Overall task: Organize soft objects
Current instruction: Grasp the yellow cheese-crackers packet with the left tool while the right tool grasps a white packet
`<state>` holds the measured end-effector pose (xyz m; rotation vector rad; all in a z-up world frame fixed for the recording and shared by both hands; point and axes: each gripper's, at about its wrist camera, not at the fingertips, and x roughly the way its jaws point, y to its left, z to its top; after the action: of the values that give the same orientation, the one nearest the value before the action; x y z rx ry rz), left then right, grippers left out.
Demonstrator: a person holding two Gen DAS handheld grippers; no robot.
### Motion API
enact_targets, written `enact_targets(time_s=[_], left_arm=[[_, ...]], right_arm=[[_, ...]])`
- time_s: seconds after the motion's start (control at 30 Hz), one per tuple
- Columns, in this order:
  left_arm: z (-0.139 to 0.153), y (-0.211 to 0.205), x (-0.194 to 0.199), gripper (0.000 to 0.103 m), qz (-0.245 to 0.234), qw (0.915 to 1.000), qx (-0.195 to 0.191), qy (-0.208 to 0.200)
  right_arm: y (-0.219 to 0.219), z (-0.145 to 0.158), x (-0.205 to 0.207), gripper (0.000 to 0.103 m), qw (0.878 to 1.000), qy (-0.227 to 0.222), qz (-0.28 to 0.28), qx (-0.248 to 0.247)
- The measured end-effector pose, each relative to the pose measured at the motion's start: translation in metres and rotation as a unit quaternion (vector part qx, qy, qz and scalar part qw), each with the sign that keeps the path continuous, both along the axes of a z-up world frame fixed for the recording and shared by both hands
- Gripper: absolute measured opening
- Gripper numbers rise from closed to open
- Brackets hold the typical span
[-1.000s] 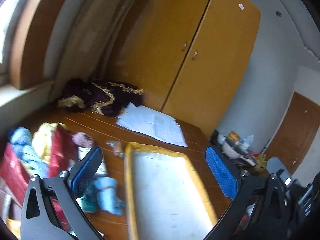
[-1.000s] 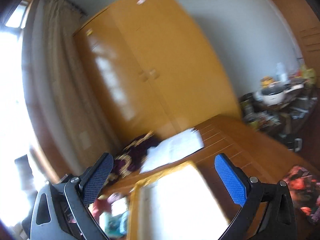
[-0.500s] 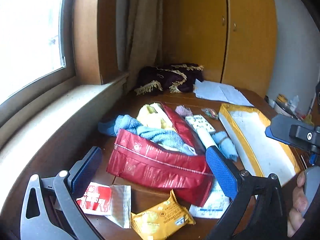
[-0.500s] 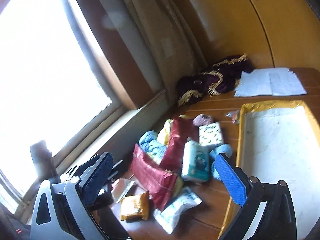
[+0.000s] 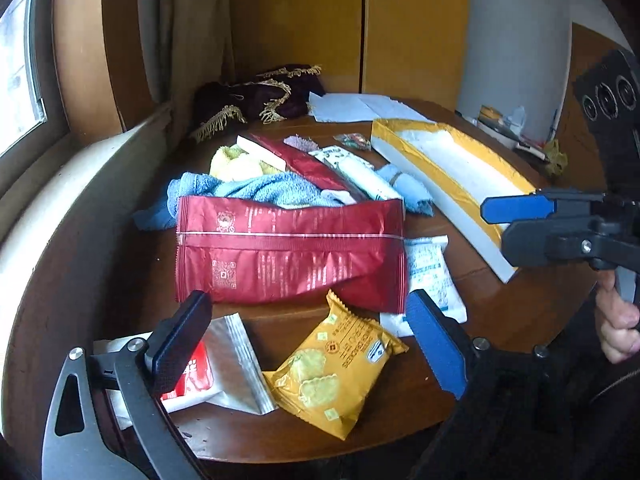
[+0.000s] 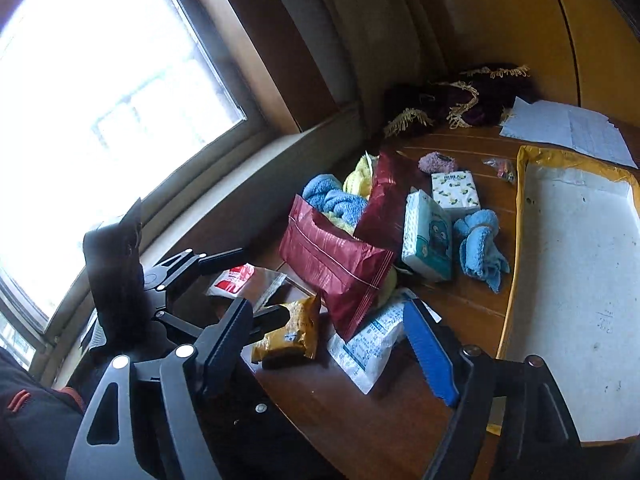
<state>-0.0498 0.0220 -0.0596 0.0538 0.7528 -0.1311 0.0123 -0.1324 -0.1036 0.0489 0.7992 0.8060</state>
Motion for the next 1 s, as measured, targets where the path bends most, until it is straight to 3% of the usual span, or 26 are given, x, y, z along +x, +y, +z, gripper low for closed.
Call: enact_targets(time_s=[0.1, 0.37, 0.5, 0.57, 0.67, 0.8, 1.0], left_arm=[[-0.010, -0.003, -0.003, 0.091, -0.015, 0.9997, 0.014, 0.012], [-0.031, -0.016, -0.001, 0.089, -0.041, 0.9975, 0.047, 0.033], [-0.040, -0.019, 0.003, 0.079, -0.036, 0.9970, 0.055, 0.040], [-0.040, -0.019, 0.004, 0.065, -0.039, 0.9974, 0.047, 0.038], [-0.040, -0.020, 0.006, 0.052, -0.042, 0.9980, 0.025, 0.040], [-0.039, -0.027, 0.006, 0.044, -0.044, 0.9985, 0.019, 0.027], [-0.039, -0.031, 0.012, 0.043, -0.042, 0.9989, 0.001, 0.022]], right_arm=[[0.015, -0.017, 0.012, 0.062, 0.998, 0.042, -0.013, -0.036], [0.026, -0.055, 0.028, 0.055, 0.989, 0.104, -0.041, -0.098], [0.031, -0.055, 0.029, 0.046, 0.989, 0.089, -0.045, -0.110], [0.034, -0.055, 0.029, 0.033, 0.988, 0.079, -0.058, -0.118], [0.028, -0.053, 0.026, 0.026, 0.989, 0.075, -0.062, -0.109], [0.018, -0.044, 0.019, 0.019, 0.991, 0.047, -0.073, -0.101], [0.001, -0.021, 0.006, 0.016, 0.994, 0.001, -0.088, -0.069]])
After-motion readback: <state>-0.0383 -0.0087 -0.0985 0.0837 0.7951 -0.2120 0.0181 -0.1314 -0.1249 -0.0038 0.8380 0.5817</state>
